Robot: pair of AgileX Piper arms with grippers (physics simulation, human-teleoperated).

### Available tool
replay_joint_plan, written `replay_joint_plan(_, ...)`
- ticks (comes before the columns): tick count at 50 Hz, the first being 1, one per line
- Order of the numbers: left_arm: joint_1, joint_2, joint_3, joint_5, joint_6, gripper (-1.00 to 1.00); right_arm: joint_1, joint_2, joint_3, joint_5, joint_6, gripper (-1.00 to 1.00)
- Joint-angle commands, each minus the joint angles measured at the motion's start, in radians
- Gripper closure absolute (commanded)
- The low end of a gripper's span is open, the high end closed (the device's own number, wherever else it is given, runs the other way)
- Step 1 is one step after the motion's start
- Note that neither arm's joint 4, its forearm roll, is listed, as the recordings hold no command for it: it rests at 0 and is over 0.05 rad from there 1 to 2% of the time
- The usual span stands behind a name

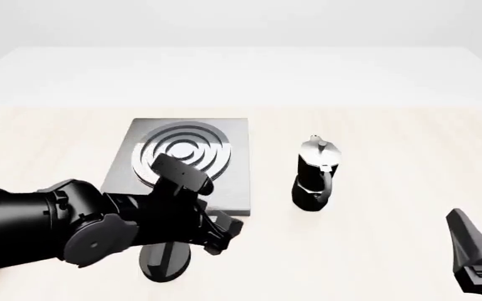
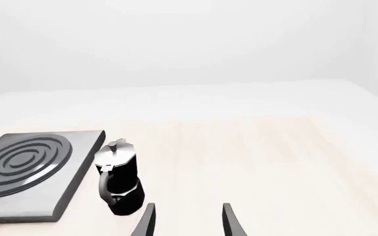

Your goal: Turn on the stove and put the moka pot on it.

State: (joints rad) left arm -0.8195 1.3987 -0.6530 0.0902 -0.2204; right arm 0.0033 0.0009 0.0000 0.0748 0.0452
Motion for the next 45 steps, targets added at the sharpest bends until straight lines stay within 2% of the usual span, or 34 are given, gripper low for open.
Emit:
replay_joint_plan(1,-0.011,0.055,0.026,-0.042,-0.074,-1.00,-0.004,0.000,0.000,0.004,0.000,-1.00)
replay_joint_plan(16,0.010,0.070,0.064,-0.071,-0.115,-1.00,-0.005,0.000,0.000,0.002,0.001,-1.00)
replay_joint_plan(21,0.017,0.072,0.075,-0.077,-0.149,-1.00,-0.005,0.000,0.000,0.003,0.001,-1.00)
replay_joint_plan(45,0.088,0.098,0.109,-0.115,-0.168,-1.00,-0.002,0.000,0.000,0.003,-0.003,-1.00)
